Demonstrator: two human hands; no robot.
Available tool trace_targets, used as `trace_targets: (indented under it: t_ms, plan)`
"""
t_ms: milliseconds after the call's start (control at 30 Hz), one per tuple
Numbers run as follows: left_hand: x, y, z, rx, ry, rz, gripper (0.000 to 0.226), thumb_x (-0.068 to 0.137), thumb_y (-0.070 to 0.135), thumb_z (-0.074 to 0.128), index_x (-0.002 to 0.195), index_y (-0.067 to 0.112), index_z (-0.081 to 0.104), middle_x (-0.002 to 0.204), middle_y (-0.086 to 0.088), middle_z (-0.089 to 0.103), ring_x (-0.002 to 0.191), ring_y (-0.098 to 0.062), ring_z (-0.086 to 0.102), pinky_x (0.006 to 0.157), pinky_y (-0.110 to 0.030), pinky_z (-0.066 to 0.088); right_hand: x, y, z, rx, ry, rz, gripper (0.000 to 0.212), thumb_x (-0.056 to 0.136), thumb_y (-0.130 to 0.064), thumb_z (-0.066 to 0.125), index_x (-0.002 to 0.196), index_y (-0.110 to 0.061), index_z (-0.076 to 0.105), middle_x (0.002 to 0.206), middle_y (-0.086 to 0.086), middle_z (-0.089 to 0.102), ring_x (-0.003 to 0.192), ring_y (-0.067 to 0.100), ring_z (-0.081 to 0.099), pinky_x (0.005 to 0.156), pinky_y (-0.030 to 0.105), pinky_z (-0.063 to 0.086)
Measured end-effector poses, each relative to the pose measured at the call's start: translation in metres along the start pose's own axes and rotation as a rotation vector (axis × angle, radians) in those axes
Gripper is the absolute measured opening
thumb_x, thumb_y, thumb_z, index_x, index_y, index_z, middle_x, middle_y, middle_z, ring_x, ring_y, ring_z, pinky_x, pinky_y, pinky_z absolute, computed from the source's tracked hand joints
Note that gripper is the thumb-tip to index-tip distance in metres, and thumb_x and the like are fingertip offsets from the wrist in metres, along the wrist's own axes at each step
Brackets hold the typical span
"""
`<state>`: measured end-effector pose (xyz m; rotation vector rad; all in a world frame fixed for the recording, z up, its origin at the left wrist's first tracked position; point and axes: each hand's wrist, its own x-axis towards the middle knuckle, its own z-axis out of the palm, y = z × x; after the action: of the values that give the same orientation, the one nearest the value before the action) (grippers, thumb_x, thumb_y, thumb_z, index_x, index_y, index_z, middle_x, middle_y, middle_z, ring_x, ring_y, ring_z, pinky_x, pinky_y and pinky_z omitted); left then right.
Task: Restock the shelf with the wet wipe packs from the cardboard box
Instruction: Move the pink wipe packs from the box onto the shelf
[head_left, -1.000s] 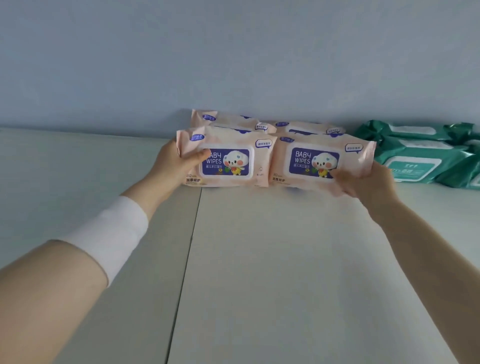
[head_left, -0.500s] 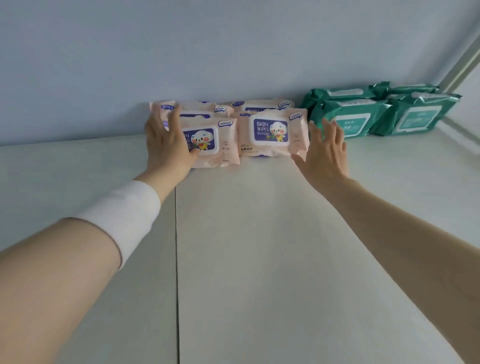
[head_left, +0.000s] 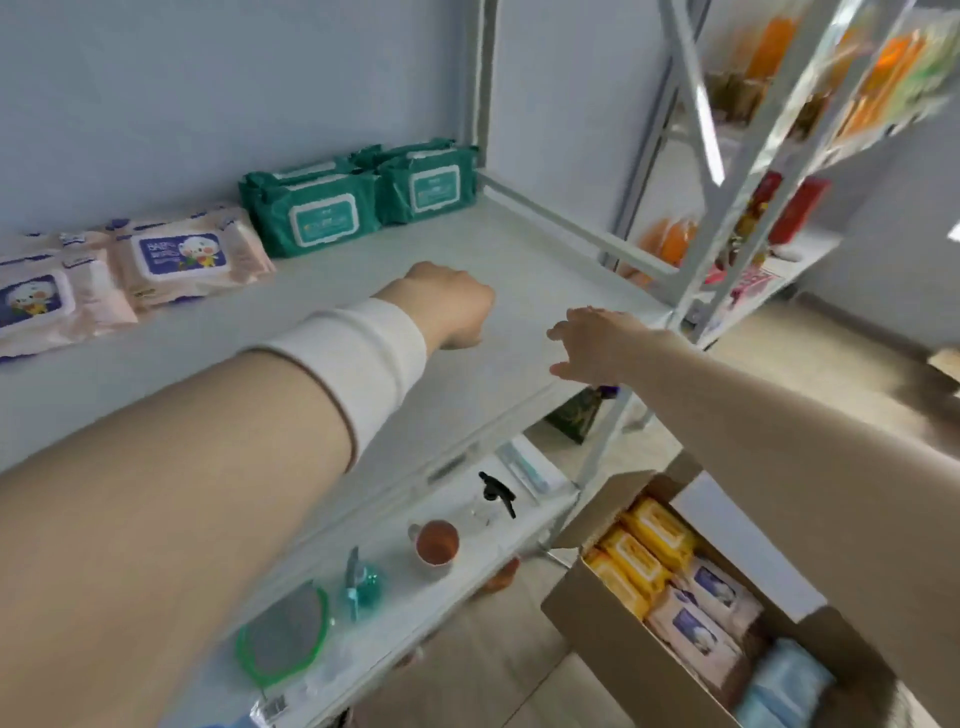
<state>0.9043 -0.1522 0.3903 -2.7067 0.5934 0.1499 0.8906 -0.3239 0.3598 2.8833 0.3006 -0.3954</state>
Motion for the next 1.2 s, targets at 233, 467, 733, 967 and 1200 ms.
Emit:
trace_targets:
  t_ms: [233, 467, 733, 967, 1200]
  plan:
    - [0.065, 0.240, -0.027, -0.109, -0.168, 0.308, 0.046, 0.093, 0.044, 0.046, 0.131, 0.018, 0.047, 0.131, -0.009, 0.054, 0.113, -0.030, 0.055, 0.092, -0.040, 0.048, -0.120, 0.203, 0.131, 0.202, -0.235, 0.275, 0.054, 0.095, -0.042, 0.044, 0.142, -0.016, 0.037, 0.140, 0.008, 0.044, 0.127, 0.028, 0.044, 0.102, 0.037, 0.041]
    - [0.120, 0.414, 0.048, -0.135, -0.423, 0.512, 0.047, 0.091, 0.047, 0.047, 0.129, 0.020, 0.048, 0.130, -0.007, 0.055, 0.114, -0.030, 0.055, 0.091, -0.038, 0.047, -0.183, 0.294, 0.299, 0.396, -0.560, 0.463, 0.049, 0.092, -0.044, 0.048, 0.129, -0.012, 0.049, 0.130, 0.009, 0.054, 0.119, 0.029, 0.052, 0.096, 0.036, 0.046]
    - [0.164, 0.529, 0.202, -0.312, -0.774, 0.494, 0.049, 0.093, 0.039, 0.048, 0.136, 0.016, 0.039, 0.136, -0.009, 0.049, 0.121, -0.029, 0.050, 0.096, -0.041, 0.045, -0.188, 0.265, 0.494, 0.860, -0.851, 0.647, 0.060, 0.092, -0.045, 0.048, 0.140, -0.011, 0.034, 0.139, 0.012, 0.047, 0.125, 0.029, 0.048, 0.099, 0.036, 0.042]
    - [0.203, 0.614, 0.352, -0.538, -0.920, 0.270, 0.068, 0.089, 0.031, 0.059, 0.143, 0.006, 0.028, 0.146, -0.015, 0.036, 0.134, -0.029, 0.036, 0.112, -0.035, 0.029, -0.137, 0.203, 0.651, 1.376, -0.855, 0.813, 0.068, 0.092, -0.041, 0.052, 0.145, -0.008, 0.025, 0.148, 0.012, 0.038, 0.135, 0.025, 0.038, 0.110, 0.031, 0.031]
    - [0.235, 0.669, 0.458, -0.663, -0.797, -0.035, 0.096, 0.080, 0.043, 0.067, 0.148, 0.011, 0.008, 0.154, -0.009, 0.014, 0.143, -0.025, 0.016, 0.116, -0.035, 0.016, -0.080, 0.168, 0.747, 1.752, -0.638, 1.044, 0.056, 0.088, -0.029, 0.061, 0.136, -0.009, 0.039, 0.139, 0.010, 0.049, 0.128, 0.026, 0.046, 0.105, 0.030, 0.035]
